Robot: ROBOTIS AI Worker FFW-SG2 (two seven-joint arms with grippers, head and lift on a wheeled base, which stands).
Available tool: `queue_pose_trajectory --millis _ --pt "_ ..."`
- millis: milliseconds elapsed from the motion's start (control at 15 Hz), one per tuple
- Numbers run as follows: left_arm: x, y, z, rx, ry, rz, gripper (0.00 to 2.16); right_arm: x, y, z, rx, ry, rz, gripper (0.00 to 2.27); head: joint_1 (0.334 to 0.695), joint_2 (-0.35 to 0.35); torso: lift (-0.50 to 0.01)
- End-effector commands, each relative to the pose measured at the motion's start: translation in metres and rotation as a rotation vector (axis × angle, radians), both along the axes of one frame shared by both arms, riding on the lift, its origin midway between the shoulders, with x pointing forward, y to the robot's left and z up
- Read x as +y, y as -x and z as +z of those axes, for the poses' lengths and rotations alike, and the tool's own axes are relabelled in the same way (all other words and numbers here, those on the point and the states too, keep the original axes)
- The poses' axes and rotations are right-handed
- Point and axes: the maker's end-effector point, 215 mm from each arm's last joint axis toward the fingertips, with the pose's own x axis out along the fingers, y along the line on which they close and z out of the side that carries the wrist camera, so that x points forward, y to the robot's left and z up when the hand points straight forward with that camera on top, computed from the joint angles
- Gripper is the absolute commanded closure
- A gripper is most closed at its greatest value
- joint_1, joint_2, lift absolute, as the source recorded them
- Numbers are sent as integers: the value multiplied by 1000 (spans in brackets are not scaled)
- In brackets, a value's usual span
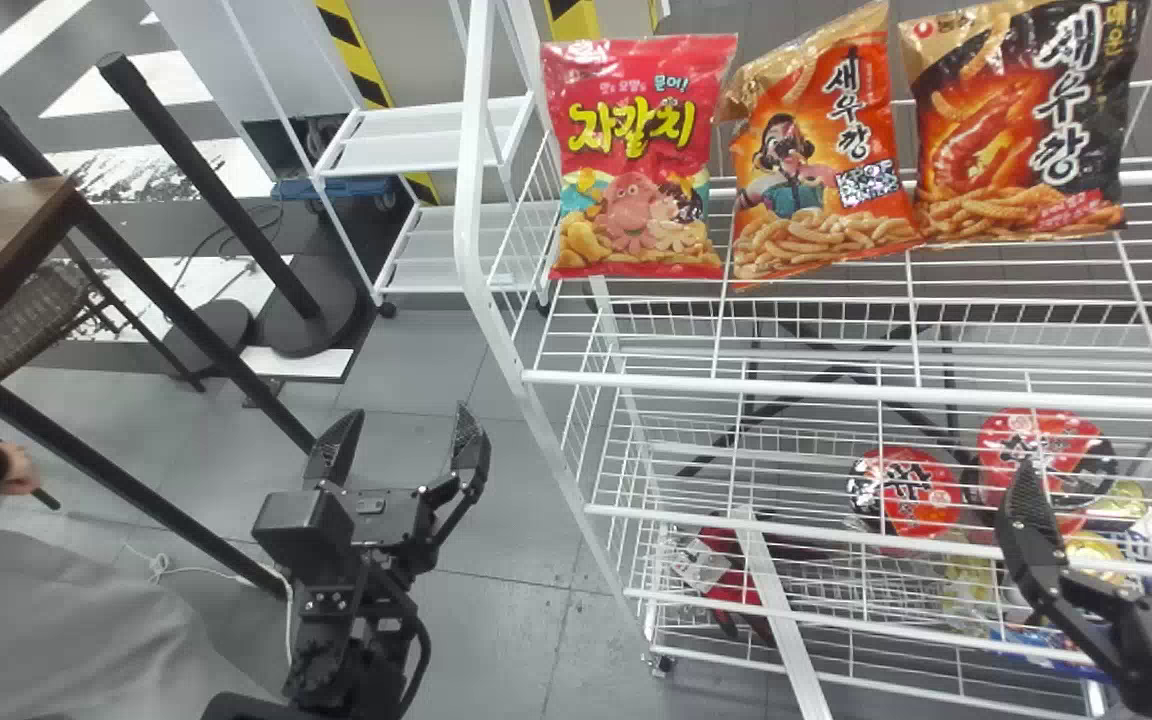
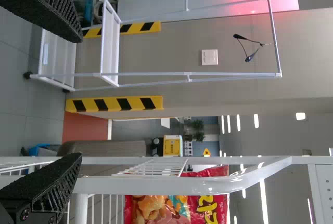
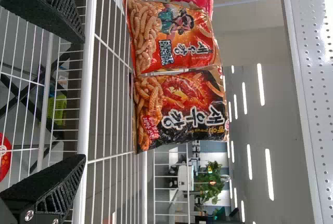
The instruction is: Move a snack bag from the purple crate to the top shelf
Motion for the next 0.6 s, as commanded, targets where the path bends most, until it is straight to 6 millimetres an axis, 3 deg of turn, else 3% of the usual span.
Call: queue_pose_trajectory --millis 0,533 --pt "0 1 -2 4 1 0 9 1 0 0 0 -1 1 -2 695 308 -78" --pt "0 1 1 -9 -1 0 9 1 1 -1 1 -10 1 -2 695 310 -110"
